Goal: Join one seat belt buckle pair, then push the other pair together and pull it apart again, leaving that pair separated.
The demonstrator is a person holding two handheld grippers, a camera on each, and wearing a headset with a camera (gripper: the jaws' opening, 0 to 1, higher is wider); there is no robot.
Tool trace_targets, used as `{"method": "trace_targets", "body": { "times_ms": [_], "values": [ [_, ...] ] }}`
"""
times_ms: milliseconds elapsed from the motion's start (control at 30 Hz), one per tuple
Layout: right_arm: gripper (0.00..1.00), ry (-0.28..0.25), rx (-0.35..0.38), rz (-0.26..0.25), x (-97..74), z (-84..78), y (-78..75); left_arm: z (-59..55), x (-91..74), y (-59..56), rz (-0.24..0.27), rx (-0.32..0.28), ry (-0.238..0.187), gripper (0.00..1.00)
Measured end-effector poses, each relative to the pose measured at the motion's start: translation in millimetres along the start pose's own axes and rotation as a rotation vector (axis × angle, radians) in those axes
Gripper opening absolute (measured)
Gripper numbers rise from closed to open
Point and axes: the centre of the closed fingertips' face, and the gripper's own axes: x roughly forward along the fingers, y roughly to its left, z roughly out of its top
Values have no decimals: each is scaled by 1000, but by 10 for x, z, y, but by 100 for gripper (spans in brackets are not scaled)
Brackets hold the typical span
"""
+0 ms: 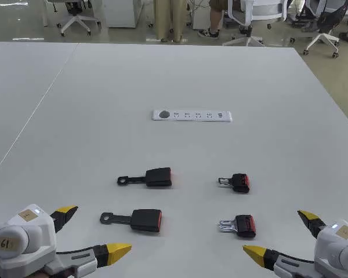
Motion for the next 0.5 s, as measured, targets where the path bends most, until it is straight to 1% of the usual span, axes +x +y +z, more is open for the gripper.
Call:
{"method": "trace_targets", "body": {
  "times_ms": [500],
  "values": [
    [99,-3,2,-5,-7,6,-15,-8,-9,6,3,3,-2,100]
  ]
}}
